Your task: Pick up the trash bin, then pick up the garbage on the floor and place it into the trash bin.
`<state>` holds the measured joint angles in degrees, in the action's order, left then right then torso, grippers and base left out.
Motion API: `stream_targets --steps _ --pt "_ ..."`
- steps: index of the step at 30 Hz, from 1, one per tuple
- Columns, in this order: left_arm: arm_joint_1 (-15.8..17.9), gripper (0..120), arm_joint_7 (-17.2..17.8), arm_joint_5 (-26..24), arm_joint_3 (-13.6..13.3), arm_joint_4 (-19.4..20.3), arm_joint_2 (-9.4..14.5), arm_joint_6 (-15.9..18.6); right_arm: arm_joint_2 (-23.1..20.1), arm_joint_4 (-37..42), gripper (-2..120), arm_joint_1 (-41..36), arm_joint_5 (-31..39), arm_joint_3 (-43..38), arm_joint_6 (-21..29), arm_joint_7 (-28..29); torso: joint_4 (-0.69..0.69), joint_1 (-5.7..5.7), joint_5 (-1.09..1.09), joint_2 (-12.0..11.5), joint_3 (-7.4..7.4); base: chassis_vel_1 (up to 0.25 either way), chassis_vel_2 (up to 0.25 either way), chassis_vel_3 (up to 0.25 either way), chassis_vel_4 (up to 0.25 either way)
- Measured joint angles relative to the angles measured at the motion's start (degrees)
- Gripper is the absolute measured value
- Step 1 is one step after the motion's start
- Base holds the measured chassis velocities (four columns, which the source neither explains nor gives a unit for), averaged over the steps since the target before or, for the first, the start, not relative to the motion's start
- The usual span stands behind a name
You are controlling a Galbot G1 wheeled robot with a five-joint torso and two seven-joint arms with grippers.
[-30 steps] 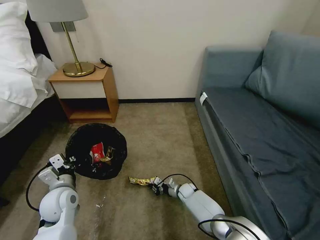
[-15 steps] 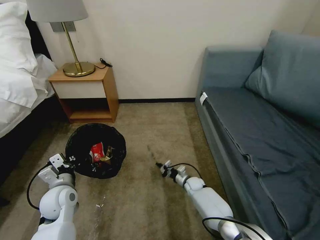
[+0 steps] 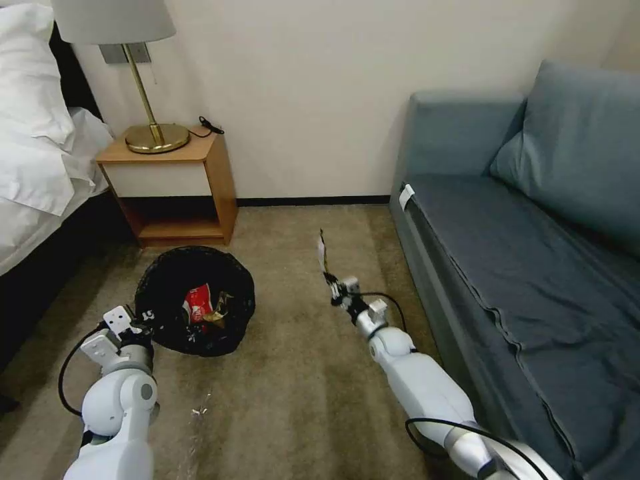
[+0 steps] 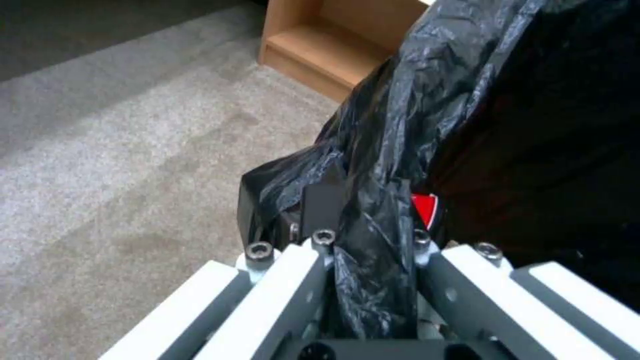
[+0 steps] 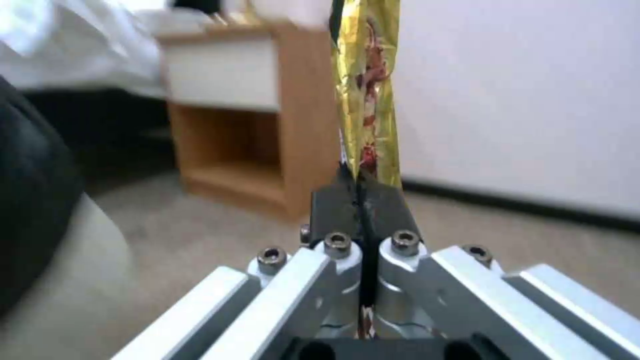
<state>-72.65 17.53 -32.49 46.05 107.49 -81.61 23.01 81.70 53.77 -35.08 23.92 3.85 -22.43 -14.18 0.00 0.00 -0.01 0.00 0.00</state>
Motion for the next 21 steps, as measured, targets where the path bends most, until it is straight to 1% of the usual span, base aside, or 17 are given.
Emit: stream_targets --steps 2,3,5,6,7,8,10,12,13,14,17,18,20,21 --pt "0.22 1 0.0 0.07 -0.16 -0.38 -0.23 -0.06 -0.63 6.34 0 2.23 2.49 6.26 1.31 3.85 0.01 0.0 0.0 0.0 0.0 0.0 0.0 0.0 0.0" --pt "0.22 1 0.0 0.07 -0.16 -0.38 -0.23 -0.06 -0.63 6.34 0 2.23 2.49 6.26 1.31 3.85 0.01 0.0 0.0 0.0 0.0 0.0 0.0 0.0 0.0" --pt "0.37 1 0.0 0.2 -0.29 -0.66 -0.43 -0.09 -0.84 10.87 0 3.91 3.9 10.48 2.57 6.52 0.0 0.0 0.0 0.0 0.0 0.0 0.0 0.0 0.0" --pt "0.37 1 0.0 0.2 -0.29 -0.66 -0.43 -0.09 -0.84 10.87 0 3.91 3.9 10.48 2.57 6.52 0.0 0.0 0.0 0.0 0.0 0.0 0.0 0.0 0.0" --pt "0.42 1 0.0 0.3 -0.41 -0.85 -0.51 -0.15 -0.99 15.24 0 5.86 5.29 14.61 3.76 9.47 0.02 0.0 -0.01 0.0 0.0 0.0 0.0 0.0 0.0" --pt "0.42 1 0.0 0.3 -0.41 -0.85 -0.51 -0.15 -0.99 15.24 0 5.86 5.29 14.61 3.76 9.47 0.02 0.0 -0.01 0.0 0.0 0.0 0.0 0.0 0.0" --pt "0.68 1 0.08 0.36 -0.47 -1.22 -0.54 -0.39 -0.92 20.42 0 8.08 7.36 19.57 5.75 12.27 0.01 0.0 0.0 0.0 0.0 0.0 0.0 0.0 0.0" --pt "0.84 1 0.13 0.37 -0.5 -1.39 -0.55 -0.41 -0.75 21.53 0 8.88 7.99 20.86 6.27 12.85 0.01 0.0 0.0 0.0 0.0 0.0 0.0 0.0 0.0" --pt "1.04 1 0.19 0.4 -0.56 -1.62 -0.58 -0.43 -0.41 23.23 0 10.59 9.3 23.57 6.97 14.38 0.0 0.0 0.0 0.0 0.0 0.0 0.0 0.0 0.0" --pt "1.04 1 0.19 0.4 -0.56 -1.62 -0.58 -0.43 -0.41 23.23 0 10.59 9.3 23.57 6.97 14.38 0.0 0.0 0.0 0.0 0.0 0.0 0.0 0.0 0.0" --pt "1.1 1 0.37 0.51 -0.88 -1.92 -0.81 -0.57 0.26 25.29 0 14.3 11.45 29.34 7.74 16.53 0.01 0.0 0.0 0.0 0.0 0.0 0.0 0.0 0.0" --pt "1.1 1 0.37 0.51 -0.88 -1.92 -0.81 -0.57 0.26 25.29 0 14.3 11.45 29.34 7.74 16.53 0.01 0.0 0.0 0.0 0.0 0.0 0.0 0.0 0.0" --pt "1.19 1 0.41 0.84 -1.17 -2.13 -1.1 -0.66 0.74 25.53 0 16.32 12.68 32.81 8.03 16.95 0.0 0.0 -0.01 0.0 0.0 0.0 0.0 0.0 0.0" --pt "1.19 1 0.41 0.84 -1.17 -2.13 -1.1 -0.66 0.74 25.53 0 16.32 12.68 32.81 8.03 16.95 0.0 0.0 -0.01 0.0 0.0 0.0 0.0 0.0 0.0"
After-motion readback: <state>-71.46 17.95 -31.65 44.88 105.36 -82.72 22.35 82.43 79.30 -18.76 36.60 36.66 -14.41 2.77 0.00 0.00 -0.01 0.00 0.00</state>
